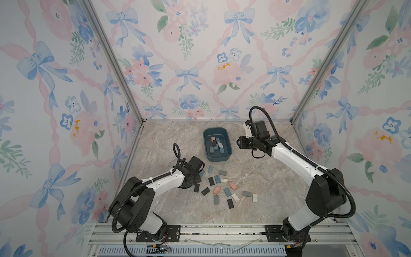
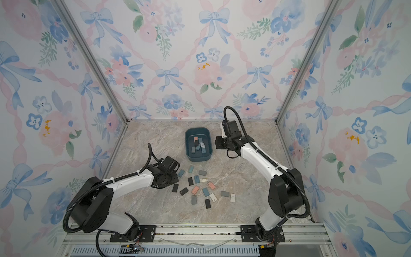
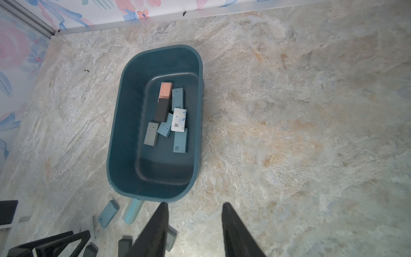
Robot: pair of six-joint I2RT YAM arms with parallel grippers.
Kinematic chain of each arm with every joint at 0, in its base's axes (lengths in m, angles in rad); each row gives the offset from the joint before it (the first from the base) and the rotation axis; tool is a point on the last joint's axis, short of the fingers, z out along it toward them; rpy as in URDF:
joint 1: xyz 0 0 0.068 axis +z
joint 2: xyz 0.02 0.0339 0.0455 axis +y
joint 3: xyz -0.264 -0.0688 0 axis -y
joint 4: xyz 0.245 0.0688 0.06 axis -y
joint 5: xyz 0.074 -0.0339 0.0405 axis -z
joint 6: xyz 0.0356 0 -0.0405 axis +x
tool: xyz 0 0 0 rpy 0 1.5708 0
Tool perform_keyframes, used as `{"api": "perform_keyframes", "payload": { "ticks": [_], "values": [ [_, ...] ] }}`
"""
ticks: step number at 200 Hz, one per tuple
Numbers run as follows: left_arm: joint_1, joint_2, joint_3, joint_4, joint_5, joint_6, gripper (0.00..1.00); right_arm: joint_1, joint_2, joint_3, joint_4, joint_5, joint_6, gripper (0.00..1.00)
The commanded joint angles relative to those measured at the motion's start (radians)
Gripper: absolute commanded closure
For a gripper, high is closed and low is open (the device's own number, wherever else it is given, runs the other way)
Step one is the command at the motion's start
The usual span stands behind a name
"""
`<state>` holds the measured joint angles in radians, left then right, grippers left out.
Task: Put the eraser in the storage box
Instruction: Pick up the eraser from the center of the board.
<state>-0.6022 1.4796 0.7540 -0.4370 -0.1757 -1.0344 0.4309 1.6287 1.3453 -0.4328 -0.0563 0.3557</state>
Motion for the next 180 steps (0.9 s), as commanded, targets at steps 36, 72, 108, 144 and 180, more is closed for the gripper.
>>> {"api": "perform_keyframes", "payload": {
  "ticks": [36, 72, 108, 144, 180],
  "values": [
    [-0.004, 0.052, 0.011, -0.014, -0.014, -0.016, 0.39, -0.009, -0.012, -0.017, 0.017, -0.019, 0.018, 0.58],
    [-0.004, 0.084, 0.021, -0.011, -0.002, -0.010, 0.39, -0.009, -0.006, -0.015, 0.017, -0.020, 0.021, 0.58],
    [-0.005, 0.094, 0.018, -0.011, 0.012, -0.007, 0.43, -0.010, -0.003, -0.011, 0.013, -0.021, 0.020, 0.58],
    [-0.004, 0.100, 0.011, -0.012, 0.030, 0.009, 0.56, -0.010, -0.002, -0.011, 0.011, -0.020, 0.022, 0.58],
    [-0.006, 0.098, 0.013, -0.015, 0.033, 0.025, 0.65, -0.009, 0.002, -0.011, 0.009, -0.022, 0.021, 0.58]
  ]
}}
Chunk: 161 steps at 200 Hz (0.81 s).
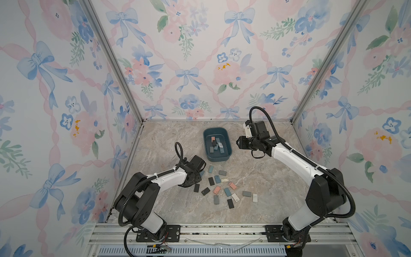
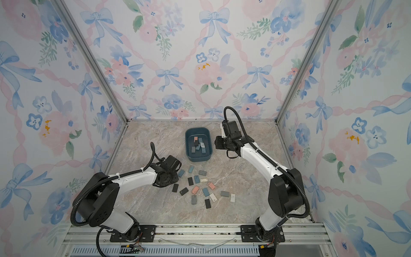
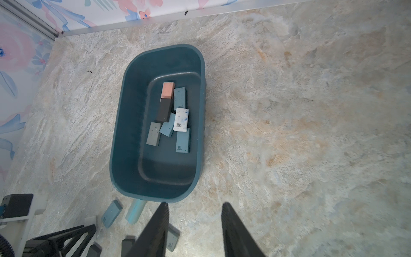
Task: Put the eraser in the storage box
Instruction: Pick up the eraser from the center of the board.
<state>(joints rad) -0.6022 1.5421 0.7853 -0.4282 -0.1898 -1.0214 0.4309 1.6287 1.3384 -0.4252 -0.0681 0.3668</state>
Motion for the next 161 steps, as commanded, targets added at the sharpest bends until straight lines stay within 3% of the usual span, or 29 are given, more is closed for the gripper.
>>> {"api": "perform_keyframes", "payload": {
  "ticks": [1, 38, 81, 102, 161],
  "values": [
    [-0.005, 0.036, -0.018, -0.023, 0.047, 0.013, 0.65, -0.009, 0.001, -0.004, 0.002, -0.010, 0.010, 0.58],
    [-0.005, 0.044, -0.011, -0.028, 0.045, 0.032, 0.73, -0.008, 0.005, 0.004, -0.005, -0.010, 0.006, 0.58],
    [-0.007, 0.072, 0.002, -0.035, 0.059, 0.058, 0.58, -0.008, 0.011, 0.014, -0.011, -0.011, 0.008, 0.58],
    [-0.007, 0.078, 0.003, -0.036, 0.064, 0.066, 0.57, -0.007, 0.014, 0.015, -0.012, -0.013, 0.009, 0.58],
    [-0.007, 0.081, 0.008, -0.060, 0.062, 0.091, 0.74, -0.008, 0.014, 0.011, -0.012, -0.012, 0.011, 0.58]
  ]
}}
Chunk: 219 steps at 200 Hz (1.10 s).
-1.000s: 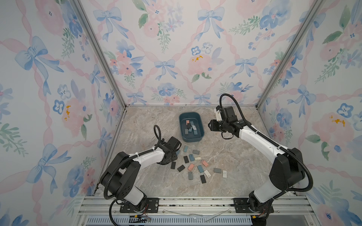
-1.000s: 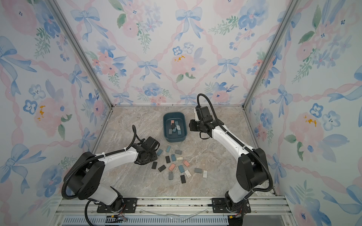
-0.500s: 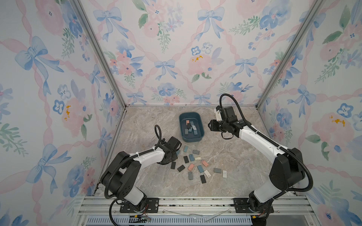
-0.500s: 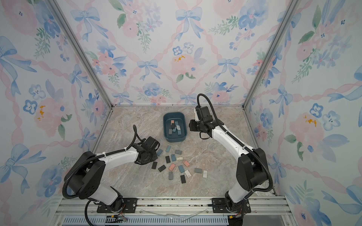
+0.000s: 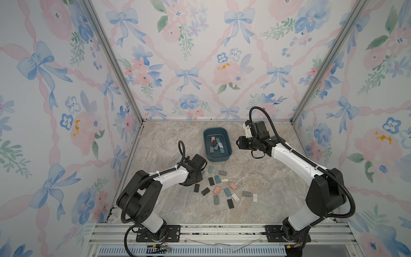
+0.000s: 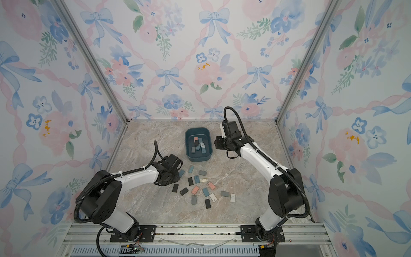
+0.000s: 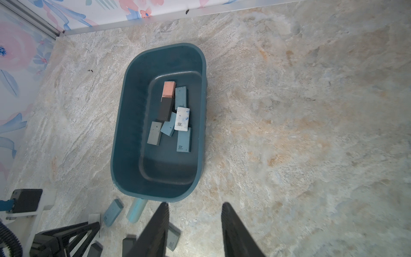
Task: Put the eraser in the storage box
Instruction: Pick up the eraser from the center of the board.
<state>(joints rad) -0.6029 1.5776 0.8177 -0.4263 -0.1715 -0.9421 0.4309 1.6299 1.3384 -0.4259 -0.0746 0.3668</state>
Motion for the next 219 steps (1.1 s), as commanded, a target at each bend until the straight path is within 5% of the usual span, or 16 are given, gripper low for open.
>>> {"api": "perform_keyframes", "payload": {
  "ticks": [1, 152, 219],
  "values": [
    [-0.006, 0.044, -0.024, -0.061, 0.043, 0.012, 0.74, -0.008, 0.013, 0.011, -0.011, -0.005, 0.011, 0.58],
    [0.003, -0.117, 0.045, -0.076, -0.008, 0.030, 0.76, -0.010, 0.004, 0.004, -0.005, 0.000, 0.014, 0.58],
    [0.038, -0.042, 0.289, -0.074, -0.006, 0.165, 0.74, -0.011, 0.001, 0.003, -0.009, -0.002, 0.013, 0.58]
  ]
}}
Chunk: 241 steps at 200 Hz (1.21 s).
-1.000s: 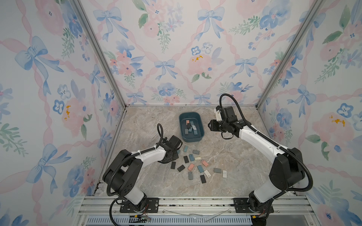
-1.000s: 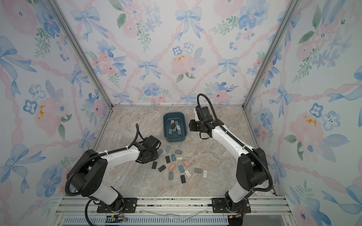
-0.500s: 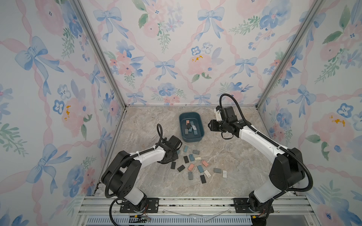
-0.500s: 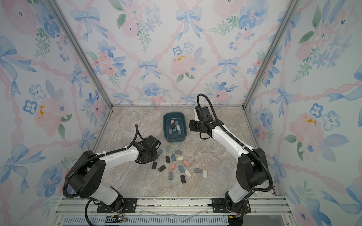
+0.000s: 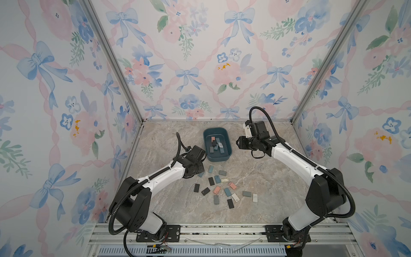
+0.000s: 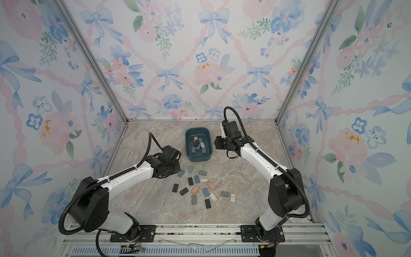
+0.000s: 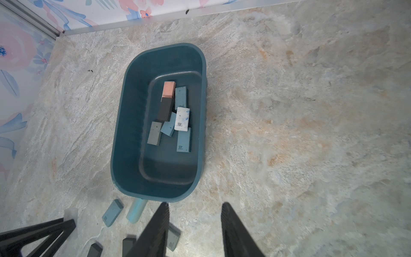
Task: Put the eraser in the storage box
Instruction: Pick up the eraser from the center of the board, then place the eraser in the storage box.
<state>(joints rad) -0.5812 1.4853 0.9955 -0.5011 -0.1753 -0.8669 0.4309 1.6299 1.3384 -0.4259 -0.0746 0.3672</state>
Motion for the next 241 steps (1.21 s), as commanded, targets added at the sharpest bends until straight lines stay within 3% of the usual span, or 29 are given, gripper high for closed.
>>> {"api": "perform_keyframes", "payload": {
  "ticks": [1, 100, 183, 241],
  "values": [
    [0.017, 0.053, 0.118, 0.000, -0.002, 0.093, 0.74, -0.011, 0.001, 0.003, -0.009, -0.002, 0.013, 0.58],
    [0.079, 0.480, 0.642, 0.000, 0.149, 0.264, 0.76, -0.046, -0.036, -0.021, -0.027, 0.001, 0.013, 0.58],
    [0.119, 0.765, 0.877, -0.002, 0.224, 0.275, 0.77, -0.073, -0.060, -0.047, -0.039, -0.003, 0.016, 0.58],
    [0.123, 0.869, 0.965, -0.017, 0.215, 0.264, 0.77, -0.083, -0.065, -0.053, -0.044, -0.001, 0.018, 0.58]
  ]
}}
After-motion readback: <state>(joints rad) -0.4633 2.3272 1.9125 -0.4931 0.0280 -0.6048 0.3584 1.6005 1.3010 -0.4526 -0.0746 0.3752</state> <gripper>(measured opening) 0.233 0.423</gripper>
